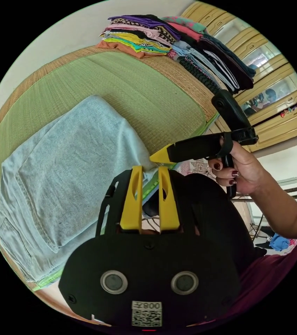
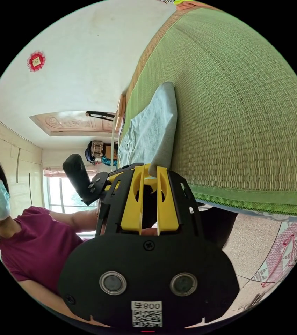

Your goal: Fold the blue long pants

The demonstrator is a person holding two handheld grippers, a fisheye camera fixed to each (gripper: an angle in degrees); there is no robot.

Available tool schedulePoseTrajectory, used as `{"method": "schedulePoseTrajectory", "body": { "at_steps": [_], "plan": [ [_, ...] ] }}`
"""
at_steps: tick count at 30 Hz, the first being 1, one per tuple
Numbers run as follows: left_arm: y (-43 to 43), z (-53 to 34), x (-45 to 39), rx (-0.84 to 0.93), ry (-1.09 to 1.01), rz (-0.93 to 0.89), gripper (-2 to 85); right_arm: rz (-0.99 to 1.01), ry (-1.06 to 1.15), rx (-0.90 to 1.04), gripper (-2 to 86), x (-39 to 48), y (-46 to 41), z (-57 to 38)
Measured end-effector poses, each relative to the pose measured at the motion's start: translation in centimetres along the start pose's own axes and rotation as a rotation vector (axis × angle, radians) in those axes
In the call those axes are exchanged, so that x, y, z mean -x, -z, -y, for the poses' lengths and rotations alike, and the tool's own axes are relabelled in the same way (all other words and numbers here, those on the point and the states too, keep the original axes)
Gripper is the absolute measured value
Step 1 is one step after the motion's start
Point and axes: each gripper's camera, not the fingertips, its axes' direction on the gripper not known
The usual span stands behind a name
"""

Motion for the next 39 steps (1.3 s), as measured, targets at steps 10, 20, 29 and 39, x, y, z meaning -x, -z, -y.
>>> {"method": "schedulePoseTrajectory", "body": {
  "at_steps": [10, 20, 29, 39],
  "plan": [
    [2.3, -0.8, 4.0, -0.062, 0.024, -0.138, 4.0, -0.038, 0.016, -0.068, 6.7, -2.9, 1.9, 0.3],
    [3.8, -3.7, 7.2, -0.147, 0.02, -0.204, 3.9, -0.106, -0.029, -0.104, 9.6, -6.6, 0.2, 11.6],
    [1.2, -7.4, 9.3, -0.159, -0.008, -0.214, 4.1, -0.072, -0.053, -0.026, 6.9, -8.0, -3.6, 17.2],
    [-3.5, -10.8, 10.2, -0.199, -0.066, -0.311, 3.9, -0.092, -0.044, -0.089, 3.3, -6.7, 2.8, 17.2]
  ]
}}
